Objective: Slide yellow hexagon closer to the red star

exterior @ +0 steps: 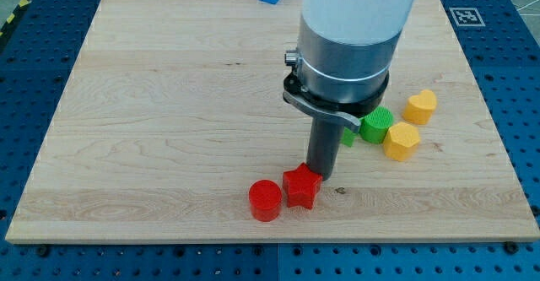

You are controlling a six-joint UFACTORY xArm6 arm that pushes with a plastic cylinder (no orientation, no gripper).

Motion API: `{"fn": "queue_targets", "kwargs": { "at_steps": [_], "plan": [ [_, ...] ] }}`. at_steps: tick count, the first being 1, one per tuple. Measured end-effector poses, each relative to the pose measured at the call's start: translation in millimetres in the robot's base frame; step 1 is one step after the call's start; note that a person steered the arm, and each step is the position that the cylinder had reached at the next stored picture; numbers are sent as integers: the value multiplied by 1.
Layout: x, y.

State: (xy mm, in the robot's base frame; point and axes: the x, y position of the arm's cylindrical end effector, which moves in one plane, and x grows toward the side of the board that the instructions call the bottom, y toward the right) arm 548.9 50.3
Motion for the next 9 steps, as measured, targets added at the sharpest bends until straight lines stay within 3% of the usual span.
{"fn": "queue_targets", "kwargs": {
  "at_steps": [2,3,5,6,7,9],
  "plan": [
    [0,-6],
    [2,85],
    [3,157],
    [-62,203],
    [-74,196],
    [-52,152]
  ]
}}
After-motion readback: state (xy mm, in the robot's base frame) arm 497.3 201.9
